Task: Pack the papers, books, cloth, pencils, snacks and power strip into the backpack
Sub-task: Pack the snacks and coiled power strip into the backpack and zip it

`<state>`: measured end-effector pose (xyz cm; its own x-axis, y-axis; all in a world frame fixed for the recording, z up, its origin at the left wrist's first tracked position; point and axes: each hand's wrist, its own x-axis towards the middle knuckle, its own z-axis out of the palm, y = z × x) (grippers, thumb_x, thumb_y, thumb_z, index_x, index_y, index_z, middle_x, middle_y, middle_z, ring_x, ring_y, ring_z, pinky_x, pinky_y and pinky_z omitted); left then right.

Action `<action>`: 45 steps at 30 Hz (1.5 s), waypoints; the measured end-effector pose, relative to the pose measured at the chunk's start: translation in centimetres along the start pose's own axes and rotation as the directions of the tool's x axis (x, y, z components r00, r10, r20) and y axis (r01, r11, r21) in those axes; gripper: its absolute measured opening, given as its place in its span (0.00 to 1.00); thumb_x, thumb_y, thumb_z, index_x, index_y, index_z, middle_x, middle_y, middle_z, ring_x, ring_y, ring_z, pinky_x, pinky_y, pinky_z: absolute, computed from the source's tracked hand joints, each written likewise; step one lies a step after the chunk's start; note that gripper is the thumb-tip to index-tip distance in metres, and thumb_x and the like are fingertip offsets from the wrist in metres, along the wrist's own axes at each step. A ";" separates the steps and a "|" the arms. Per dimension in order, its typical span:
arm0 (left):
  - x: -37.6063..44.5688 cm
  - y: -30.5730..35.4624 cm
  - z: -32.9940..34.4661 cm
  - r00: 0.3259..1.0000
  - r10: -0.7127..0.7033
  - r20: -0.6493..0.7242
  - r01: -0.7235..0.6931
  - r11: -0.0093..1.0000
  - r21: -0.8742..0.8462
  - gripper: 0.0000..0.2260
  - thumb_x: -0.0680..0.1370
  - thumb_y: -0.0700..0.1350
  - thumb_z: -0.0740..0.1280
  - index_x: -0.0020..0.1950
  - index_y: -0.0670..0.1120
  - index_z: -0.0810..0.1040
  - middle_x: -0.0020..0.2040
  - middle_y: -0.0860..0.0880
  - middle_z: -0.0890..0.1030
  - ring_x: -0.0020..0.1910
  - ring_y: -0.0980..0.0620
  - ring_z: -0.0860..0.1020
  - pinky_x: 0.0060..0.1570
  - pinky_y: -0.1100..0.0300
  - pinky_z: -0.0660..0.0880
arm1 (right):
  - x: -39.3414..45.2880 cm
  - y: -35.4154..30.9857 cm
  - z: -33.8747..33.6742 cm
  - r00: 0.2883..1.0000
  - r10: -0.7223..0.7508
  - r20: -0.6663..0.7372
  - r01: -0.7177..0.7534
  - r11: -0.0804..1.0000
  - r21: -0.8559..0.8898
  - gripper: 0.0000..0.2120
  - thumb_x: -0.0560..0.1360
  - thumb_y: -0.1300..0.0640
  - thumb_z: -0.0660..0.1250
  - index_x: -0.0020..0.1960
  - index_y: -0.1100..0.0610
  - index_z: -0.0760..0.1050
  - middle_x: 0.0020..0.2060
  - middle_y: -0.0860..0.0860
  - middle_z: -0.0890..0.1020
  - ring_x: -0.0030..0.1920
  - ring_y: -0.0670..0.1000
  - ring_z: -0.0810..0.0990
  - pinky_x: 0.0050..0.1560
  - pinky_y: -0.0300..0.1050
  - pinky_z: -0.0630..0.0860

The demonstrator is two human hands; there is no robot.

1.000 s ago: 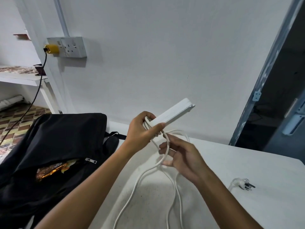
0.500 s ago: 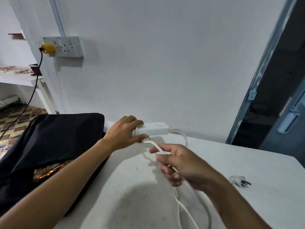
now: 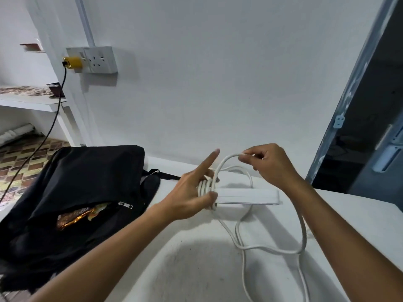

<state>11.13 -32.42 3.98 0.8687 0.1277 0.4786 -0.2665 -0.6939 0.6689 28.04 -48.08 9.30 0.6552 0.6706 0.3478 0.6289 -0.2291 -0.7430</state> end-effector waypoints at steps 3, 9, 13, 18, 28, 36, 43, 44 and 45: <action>0.0 1.0 0.4 0.999 -0.030 -0.030 0.029 0.999 -0.032 0.24 0.70 0.53 0.62 0.66 0.60 0.73 0.57 0.53 0.74 0.54 0.55 0.74 0.54 0.64 0.70 | -0.6 1.1 0.6 0.985 0.091 0.146 -0.110 0.985 0.132 0.08 0.74 0.51 0.70 0.44 0.54 0.84 0.26 0.55 0.75 0.23 0.49 0.65 0.25 0.37 0.64; -0.6 1.8 0.7 0.971 -0.184 -0.153 0.111 0.913 -0.392 0.23 0.64 0.64 0.73 0.49 0.49 0.79 0.56 0.47 0.78 0.45 0.53 0.80 0.38 0.55 0.77 | -2.5 3.6 3.0 0.887 0.229 0.401 -0.375 0.863 0.337 0.09 0.76 0.64 0.65 0.38 0.60 0.79 0.24 0.53 0.75 0.19 0.47 0.67 0.24 0.42 0.63; 0.7 2.2 -0.1 0.913 -0.337 -0.231 0.218 0.880 -0.423 0.19 0.63 0.55 0.75 0.48 0.45 0.78 0.48 0.43 0.82 0.35 0.48 0.79 0.28 0.54 0.74 | -4.5 3.0 5.1 0.883 0.164 0.440 -0.402 0.748 0.528 0.06 0.77 0.61 0.65 0.50 0.61 0.80 0.26 0.55 0.73 0.21 0.48 0.64 0.23 0.37 0.63; 1.3 -0.1 -2.1 0.816 -0.356 -0.456 0.343 0.932 -0.114 0.13 0.68 0.52 0.75 0.48 0.48 0.80 0.37 0.48 0.81 0.31 0.56 0.78 0.32 0.60 0.76 | -6.8 -0.2 5.0 0.841 0.125 0.526 -0.381 0.827 0.413 0.12 0.79 0.66 0.59 0.59 0.60 0.77 0.28 0.55 0.73 0.19 0.47 0.64 0.23 0.39 0.64; -1.0 -4.6 -2.7 0.962 -0.265 -0.060 0.254 0.803 0.538 0.34 0.67 0.75 0.58 0.60 0.53 0.79 0.53 0.56 0.81 0.51 0.54 0.79 0.52 0.54 0.76 | -7.3 -3.8 3.8 0.974 -0.022 0.225 -0.015 0.987 0.158 0.07 0.75 0.64 0.68 0.47 0.54 0.82 0.22 0.43 0.77 0.23 0.38 0.73 0.29 0.27 0.66; -2.4 -1.9 -2.8 0.915 -0.361 0.179 0.379 0.922 -0.078 0.20 0.65 0.61 0.72 0.51 0.51 0.83 0.46 0.51 0.84 0.42 0.55 0.81 0.42 0.59 0.77 | -2.2 1.6 0.0 0.999 0.007 -0.054 0.007 0.968 0.251 0.10 0.62 0.58 0.80 0.34 0.60 0.80 0.22 0.43 0.71 0.27 0.46 0.66 0.30 0.35 0.63; -2.1 0.2 0.4 0.881 -0.388 0.272 0.450 0.507 -0.735 0.27 0.69 0.53 0.70 0.69 0.57 0.73 0.52 0.32 0.76 0.30 0.43 0.77 0.25 0.58 0.75 | -2.7 2.4 3.3 0.982 0.176 0.073 -0.191 0.894 0.406 0.11 0.66 0.68 0.70 0.30 0.57 0.73 0.18 0.43 0.74 0.22 0.37 0.72 0.31 0.35 0.69; -1.8 0.3 0.7 0.878 -0.403 0.259 0.432 0.435 -0.790 0.25 0.70 0.54 0.70 0.68 0.58 0.73 0.52 0.33 0.76 0.32 0.42 0.76 0.24 0.58 0.74 | -2.9 2.5 4.0 0.982 0.185 0.037 -0.186 0.910 0.372 0.12 0.66 0.66 0.67 0.27 0.56 0.70 0.16 0.44 0.72 0.20 0.38 0.70 0.30 0.37 0.68; -1.4 0.6 0.9 0.876 -0.415 0.245 0.414 0.387 -0.824 0.24 0.71 0.56 0.69 0.67 0.58 0.73 0.51 0.34 0.77 0.35 0.42 0.75 0.24 0.58 0.73 | -3.0 2.3 4.5 0.984 0.174 0.029 -0.174 0.936 0.306 0.13 0.66 0.63 0.66 0.25 0.55 0.69 0.16 0.45 0.72 0.19 0.39 0.69 0.29 0.37 0.66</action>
<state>10.18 -33.63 3.19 0.9740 0.2263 0.0023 -0.0879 0.3687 0.9254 25.61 -47.45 3.96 0.7424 0.6404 0.1969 0.3466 -0.1156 -0.9309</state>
